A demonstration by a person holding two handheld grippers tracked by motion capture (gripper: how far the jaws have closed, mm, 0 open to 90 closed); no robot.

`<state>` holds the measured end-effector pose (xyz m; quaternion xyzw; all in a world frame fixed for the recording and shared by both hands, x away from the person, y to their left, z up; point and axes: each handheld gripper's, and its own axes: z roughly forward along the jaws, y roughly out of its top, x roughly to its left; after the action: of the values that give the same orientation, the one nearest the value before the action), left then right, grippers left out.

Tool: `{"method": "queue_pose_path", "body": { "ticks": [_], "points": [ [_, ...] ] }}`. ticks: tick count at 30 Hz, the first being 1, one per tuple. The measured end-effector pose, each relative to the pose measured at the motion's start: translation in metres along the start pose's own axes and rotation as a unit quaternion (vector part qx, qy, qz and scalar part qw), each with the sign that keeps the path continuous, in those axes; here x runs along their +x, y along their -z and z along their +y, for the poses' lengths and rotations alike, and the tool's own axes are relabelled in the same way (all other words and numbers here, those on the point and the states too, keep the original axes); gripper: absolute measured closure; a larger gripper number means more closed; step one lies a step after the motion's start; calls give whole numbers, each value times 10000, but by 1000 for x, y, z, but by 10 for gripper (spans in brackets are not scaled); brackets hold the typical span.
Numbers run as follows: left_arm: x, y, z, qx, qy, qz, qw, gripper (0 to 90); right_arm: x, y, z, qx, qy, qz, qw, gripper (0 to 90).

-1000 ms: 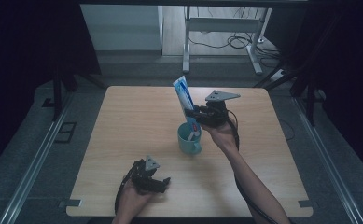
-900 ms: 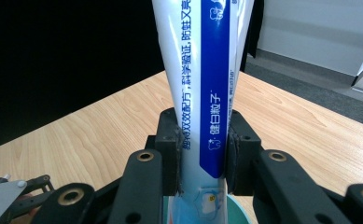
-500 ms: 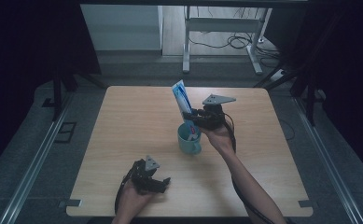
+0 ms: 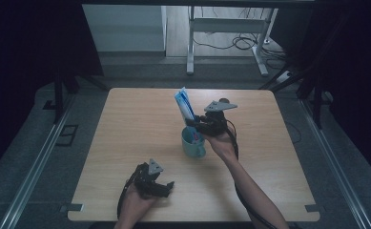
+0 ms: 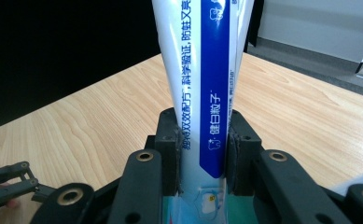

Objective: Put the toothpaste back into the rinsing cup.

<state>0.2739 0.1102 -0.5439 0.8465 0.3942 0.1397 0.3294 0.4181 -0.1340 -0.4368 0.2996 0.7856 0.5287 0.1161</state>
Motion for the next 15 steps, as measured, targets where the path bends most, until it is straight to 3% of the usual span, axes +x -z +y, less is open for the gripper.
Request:
{"method": "queue_pose_path", "body": {
  "ticks": [15],
  "points": [
    [0,0,0,0,-3,-8,10000,44,3,-12,-15,169,20,21,9999,693]
  ]
}}
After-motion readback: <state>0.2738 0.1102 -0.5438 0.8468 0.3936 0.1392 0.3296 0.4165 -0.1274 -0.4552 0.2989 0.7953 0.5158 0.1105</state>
